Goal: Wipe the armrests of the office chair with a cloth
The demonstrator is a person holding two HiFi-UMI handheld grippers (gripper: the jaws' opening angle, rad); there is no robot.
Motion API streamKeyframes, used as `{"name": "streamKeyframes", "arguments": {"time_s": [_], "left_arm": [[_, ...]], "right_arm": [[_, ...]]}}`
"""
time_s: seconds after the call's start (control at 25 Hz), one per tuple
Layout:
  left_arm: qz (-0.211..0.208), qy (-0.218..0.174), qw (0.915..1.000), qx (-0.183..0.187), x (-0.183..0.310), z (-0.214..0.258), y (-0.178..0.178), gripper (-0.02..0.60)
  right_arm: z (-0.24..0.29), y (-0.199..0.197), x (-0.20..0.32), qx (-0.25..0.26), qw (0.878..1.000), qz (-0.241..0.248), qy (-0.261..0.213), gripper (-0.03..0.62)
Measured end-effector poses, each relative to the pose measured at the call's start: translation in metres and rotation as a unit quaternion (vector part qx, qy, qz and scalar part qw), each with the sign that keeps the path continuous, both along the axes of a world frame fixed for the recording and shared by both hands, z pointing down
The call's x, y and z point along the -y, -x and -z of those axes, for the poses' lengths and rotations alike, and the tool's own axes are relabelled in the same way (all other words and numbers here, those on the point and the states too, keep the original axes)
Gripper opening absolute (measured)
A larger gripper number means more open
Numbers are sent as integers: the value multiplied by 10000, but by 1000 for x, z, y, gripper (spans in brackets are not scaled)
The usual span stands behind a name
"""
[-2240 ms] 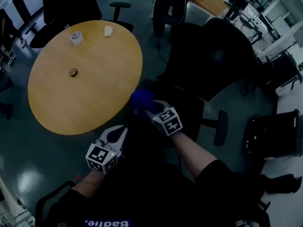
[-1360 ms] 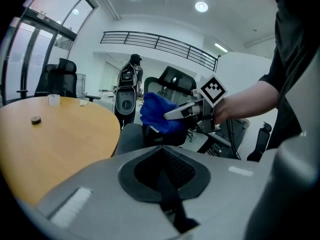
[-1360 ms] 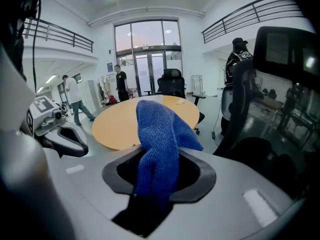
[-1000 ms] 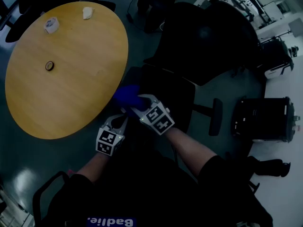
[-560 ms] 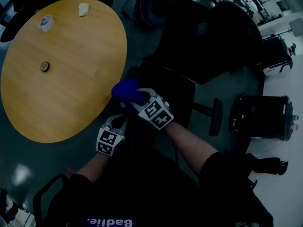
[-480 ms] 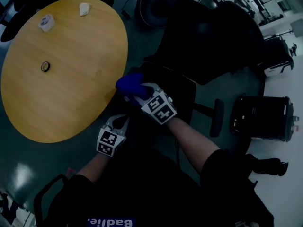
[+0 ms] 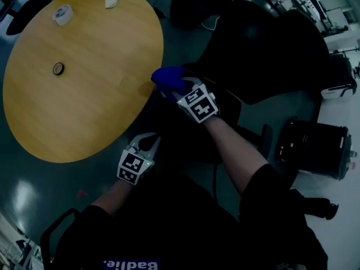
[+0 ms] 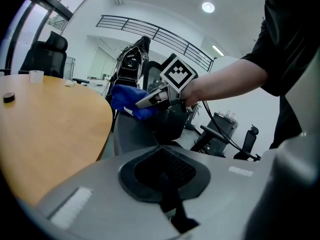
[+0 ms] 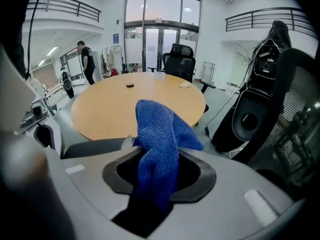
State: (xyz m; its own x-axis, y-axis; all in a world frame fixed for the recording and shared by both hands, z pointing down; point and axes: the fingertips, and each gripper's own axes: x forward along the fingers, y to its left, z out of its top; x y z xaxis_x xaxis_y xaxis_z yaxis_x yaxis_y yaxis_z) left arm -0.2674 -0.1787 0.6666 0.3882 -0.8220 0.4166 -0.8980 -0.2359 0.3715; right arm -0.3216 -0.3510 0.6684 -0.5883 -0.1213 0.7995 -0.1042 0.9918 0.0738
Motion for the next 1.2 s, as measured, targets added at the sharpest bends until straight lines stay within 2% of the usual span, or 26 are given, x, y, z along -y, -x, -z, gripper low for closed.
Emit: {"name": "streamKeyframes", "arguments": {"time_s": [0.2,0.56,0.8,1.2], "left_arm": [[41,-26,10000,-86,0,2,2,20],[-25,-50,10000,-81,-3,2,0,19],[-15,94,10000,2,-14,-3,3,20],[-122,190,9996,179,-24,-8,-1,20]], "right_arm": [[-1,1,-11,48,9999,11,101,148],[1,-4,-71,79,9987,361,351,147],[2,-10,-100,73,9978,447,484,147],[2,-35,-163,227,9933,259,1101,146]]}}
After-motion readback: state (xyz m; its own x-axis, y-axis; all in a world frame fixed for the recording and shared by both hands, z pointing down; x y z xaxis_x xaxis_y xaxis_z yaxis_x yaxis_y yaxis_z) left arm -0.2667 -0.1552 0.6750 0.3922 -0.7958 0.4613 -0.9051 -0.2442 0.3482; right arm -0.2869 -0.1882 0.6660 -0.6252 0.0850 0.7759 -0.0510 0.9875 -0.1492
